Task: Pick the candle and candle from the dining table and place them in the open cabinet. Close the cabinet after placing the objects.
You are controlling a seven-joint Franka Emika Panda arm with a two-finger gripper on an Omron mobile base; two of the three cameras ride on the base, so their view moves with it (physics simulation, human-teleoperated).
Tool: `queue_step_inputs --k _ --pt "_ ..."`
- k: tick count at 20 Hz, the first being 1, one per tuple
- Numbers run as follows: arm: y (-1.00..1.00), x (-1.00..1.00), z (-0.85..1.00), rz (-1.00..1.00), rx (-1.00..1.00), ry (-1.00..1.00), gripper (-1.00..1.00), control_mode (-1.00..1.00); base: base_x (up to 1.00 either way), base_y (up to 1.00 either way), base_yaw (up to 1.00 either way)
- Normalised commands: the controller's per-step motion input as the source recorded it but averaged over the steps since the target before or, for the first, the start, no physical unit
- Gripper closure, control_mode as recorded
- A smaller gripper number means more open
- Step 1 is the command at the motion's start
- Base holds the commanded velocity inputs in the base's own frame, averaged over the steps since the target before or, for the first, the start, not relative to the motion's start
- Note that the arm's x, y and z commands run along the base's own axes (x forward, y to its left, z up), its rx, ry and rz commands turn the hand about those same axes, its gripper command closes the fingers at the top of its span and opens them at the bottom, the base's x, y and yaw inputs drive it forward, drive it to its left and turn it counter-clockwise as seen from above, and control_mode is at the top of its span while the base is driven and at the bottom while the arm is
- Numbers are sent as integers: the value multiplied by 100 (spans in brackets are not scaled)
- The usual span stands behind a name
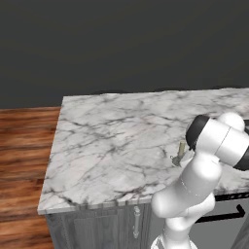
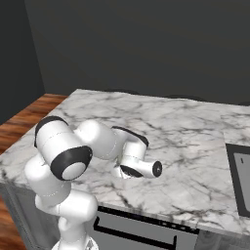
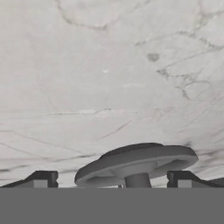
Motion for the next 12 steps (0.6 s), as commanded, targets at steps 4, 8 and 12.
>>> queue_step_inputs --k 4,8,12 --pt "17 0 -8 9 0 0 -100 -100 0 0 0" --pt "17 0 -7 9 0 0 -100 -100 0 0 0" --pt "25 0 -12 8 0 0 -100 -100 0 0 0"
